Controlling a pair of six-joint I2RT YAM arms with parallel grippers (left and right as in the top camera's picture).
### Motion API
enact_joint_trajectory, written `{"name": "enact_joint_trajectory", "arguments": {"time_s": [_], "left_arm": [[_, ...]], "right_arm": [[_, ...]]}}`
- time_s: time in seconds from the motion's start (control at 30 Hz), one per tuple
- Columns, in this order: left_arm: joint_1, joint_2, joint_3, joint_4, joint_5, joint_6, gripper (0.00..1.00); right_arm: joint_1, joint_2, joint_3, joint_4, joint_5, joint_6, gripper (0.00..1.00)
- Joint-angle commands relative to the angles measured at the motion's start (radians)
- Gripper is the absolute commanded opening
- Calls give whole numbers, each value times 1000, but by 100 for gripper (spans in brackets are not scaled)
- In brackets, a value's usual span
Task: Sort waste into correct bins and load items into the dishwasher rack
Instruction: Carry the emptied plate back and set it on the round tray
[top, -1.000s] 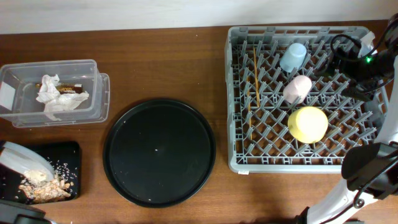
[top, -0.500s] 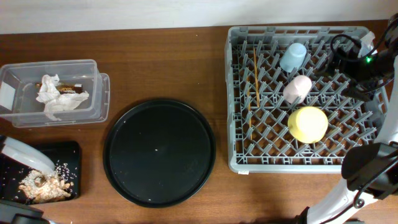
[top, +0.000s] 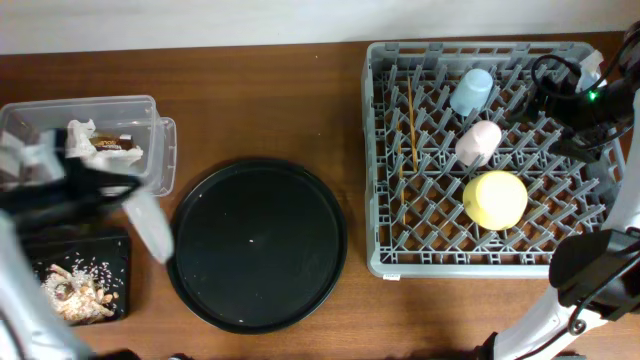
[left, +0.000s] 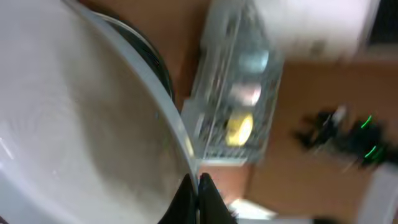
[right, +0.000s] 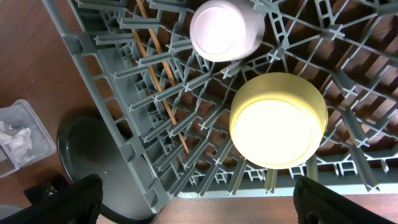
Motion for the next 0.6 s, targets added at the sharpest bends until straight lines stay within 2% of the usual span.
{"name": "enact_joint_trajectory", "arguments": {"time_s": [0.0,0.03,0.17,0.2,0.3,0.37,0.4,0.43,0.47,0.5,0.57], "left_arm": [[-369,-39,0,71,-146,-71,1],[-466,-39,-15,129,-220,-138,1],[-898,-37,-214,450,-703,-603,1],[-975,-29,-272,520,-774,-660,1],[-1145,27,-431,753,-891,-684,1],[-1215,96,-464,822,-912,-684,3],[-1226,113,-464,821,-912,-684,27],[-1230,126,-464,816,-911,-684,56],[-1230,132,-464,807,-908,-684,75],[-1225,130,-460,787,-909,-684,79],[-1185,117,-399,696,-909,-683,80]], "right_arm": [[3,-7,12,-2,-9,4,98],[3,-8,12,-2,-9,4,98],[3,-7,12,-2,-9,4,98],[3,-7,12,-2,-9,4,98],[3,-8,12,-2,-9,4,99],[3,-7,12,-2,-9,4,98],[3,-7,12,-2,-9,4,99],[3,-8,12,-2,-9,4,98],[3,-8,12,-2,-9,4,98],[3,-7,12,-2,-9,4,98],[3,-8,12,-2,-9,4,98]]}}
